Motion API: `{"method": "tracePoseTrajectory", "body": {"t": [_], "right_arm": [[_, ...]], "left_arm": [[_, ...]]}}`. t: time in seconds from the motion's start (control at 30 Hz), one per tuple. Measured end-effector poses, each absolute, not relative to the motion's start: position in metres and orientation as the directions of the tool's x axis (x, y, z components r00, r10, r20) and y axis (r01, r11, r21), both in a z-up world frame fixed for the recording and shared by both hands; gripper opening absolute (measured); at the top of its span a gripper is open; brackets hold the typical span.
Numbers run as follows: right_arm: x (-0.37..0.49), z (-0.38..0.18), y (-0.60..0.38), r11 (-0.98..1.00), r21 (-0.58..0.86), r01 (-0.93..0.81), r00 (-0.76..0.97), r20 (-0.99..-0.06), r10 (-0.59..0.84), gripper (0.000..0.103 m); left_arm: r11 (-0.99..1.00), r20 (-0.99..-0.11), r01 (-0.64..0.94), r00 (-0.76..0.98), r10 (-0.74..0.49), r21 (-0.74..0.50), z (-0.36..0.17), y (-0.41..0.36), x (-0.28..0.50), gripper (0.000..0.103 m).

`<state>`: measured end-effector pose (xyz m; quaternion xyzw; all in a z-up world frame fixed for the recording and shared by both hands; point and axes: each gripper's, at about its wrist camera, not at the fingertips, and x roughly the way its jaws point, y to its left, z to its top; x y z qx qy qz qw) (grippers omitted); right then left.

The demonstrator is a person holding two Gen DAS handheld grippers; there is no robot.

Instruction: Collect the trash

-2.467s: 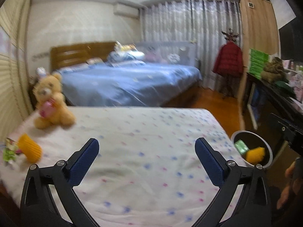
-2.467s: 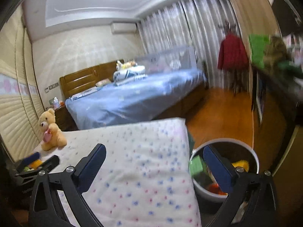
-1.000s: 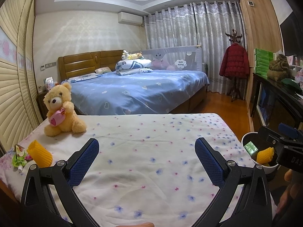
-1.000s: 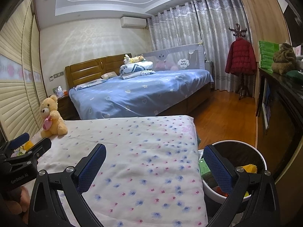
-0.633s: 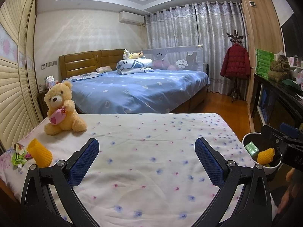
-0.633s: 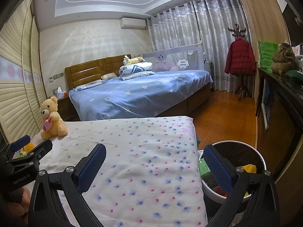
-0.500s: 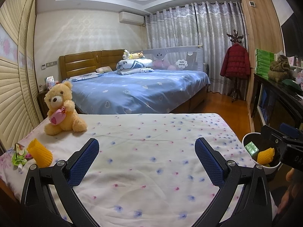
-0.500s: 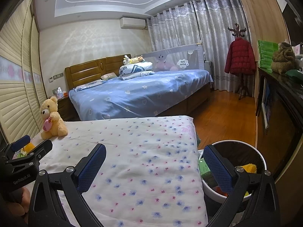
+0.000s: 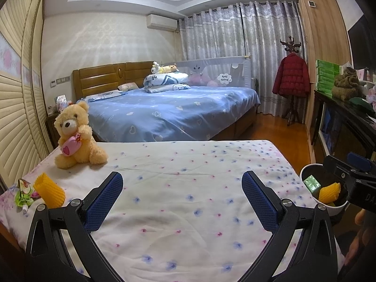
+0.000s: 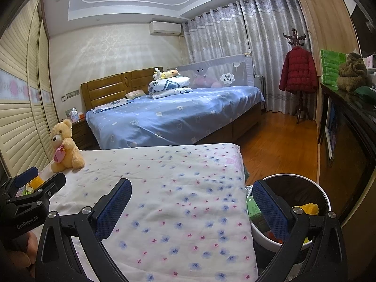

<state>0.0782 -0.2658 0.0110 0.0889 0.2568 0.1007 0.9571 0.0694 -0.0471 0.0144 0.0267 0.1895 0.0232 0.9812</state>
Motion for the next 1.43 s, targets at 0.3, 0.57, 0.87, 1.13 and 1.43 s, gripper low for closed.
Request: {"method": "tracePoseTrajectory", "body": {"t": [0.3, 0.57, 0.87, 1.13, 1.43], "right_arm": [[0.0777, 0.0111, -0.2648, 0.964, 0.223, -0.148, 0.848, -0.473, 0.239, 0.103], [0.0778, 0.0112, -0.2648, 0.964, 0.223, -0.147, 0.847, -0.474, 0.239, 0.103], [0.0780, 0.0113, -0.2650, 0.963, 0.224, -0.147, 0.847, -0.474, 0.240, 0.103], [0.0782, 0.0114, -0.2653, 0.963, 0.224, -0.147, 0.847, -0.474, 0.240, 0.103], [0.0753, 0.0071, -0.2576, 0.962, 0.231, -0.149, 0.833, -0.494, 0.248, 0.103]], "left_arm": [[0.998, -0.372, -0.028, 0.927, 0.049, 0.061, 0.0160, -0.0480, 0.0690, 0.103], [0.998, -0.372, -0.027, 0.927, 0.048, 0.061, 0.0163, -0.0489, 0.0686, 0.103], [0.998, -0.376, -0.020, 0.925, 0.044, 0.066, 0.0175, -0.0515, 0.0700, 0.103], [0.998, -0.378, -0.021, 0.925, 0.044, 0.067, 0.0172, -0.0523, 0.0703, 0.103], [0.998, -0.410, -0.012, 0.911, 0.034, 0.056, 0.0113, -0.0492, 0.0770, 0.103]]}}
